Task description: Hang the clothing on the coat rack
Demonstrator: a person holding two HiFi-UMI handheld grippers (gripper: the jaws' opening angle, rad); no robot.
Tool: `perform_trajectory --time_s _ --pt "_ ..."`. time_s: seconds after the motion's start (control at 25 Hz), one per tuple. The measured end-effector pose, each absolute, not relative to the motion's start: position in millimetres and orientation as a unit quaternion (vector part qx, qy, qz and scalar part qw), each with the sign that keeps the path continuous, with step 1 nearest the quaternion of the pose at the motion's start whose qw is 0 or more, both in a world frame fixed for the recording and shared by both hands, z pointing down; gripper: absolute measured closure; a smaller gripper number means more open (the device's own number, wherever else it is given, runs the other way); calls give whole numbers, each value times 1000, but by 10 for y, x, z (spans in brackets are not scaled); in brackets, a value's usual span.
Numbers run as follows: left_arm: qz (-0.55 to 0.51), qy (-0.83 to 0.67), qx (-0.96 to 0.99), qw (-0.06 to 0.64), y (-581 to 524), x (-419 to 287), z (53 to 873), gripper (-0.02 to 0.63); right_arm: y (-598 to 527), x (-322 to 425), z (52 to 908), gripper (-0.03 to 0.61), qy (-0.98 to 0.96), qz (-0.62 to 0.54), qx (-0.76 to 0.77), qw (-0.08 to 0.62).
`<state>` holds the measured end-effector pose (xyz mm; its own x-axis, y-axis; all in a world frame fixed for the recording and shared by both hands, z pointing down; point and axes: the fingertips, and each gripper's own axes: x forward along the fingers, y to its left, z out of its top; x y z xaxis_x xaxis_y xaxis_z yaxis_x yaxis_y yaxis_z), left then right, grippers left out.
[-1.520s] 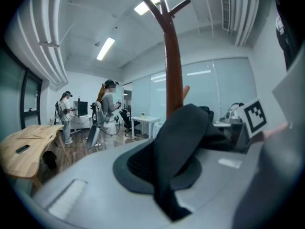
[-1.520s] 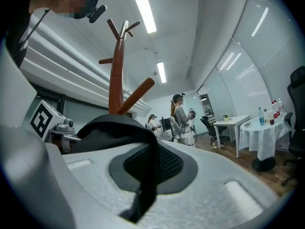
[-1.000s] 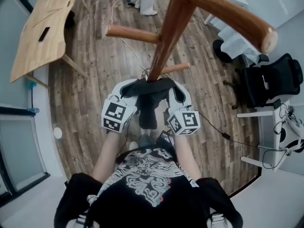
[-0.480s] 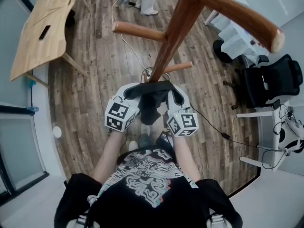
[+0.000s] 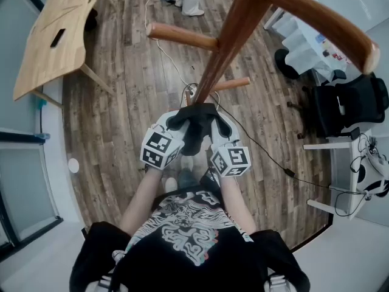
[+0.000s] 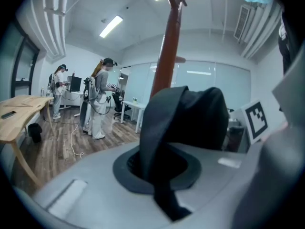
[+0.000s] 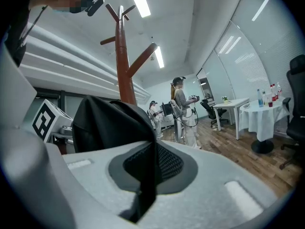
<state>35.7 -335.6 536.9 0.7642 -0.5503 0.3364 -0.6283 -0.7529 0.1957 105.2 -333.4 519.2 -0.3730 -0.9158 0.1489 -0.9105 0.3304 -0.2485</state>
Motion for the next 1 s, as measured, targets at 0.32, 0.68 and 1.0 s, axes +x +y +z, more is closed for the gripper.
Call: perform_trajectory --time_s 0.32,0.68,1.0 --pt "125 -295 931 176 -3214 449 5516 612 -3257 998 5285 568 816 -146 -559 4" --pt "126 -276 934 191 -3084 531 5597 612 -3163 918 5359 568 819 -152 -554 2" --pt "127 -271 933 199 -3022 519 5637 612 -3139 883 5372 568 819 -154 -553 4"
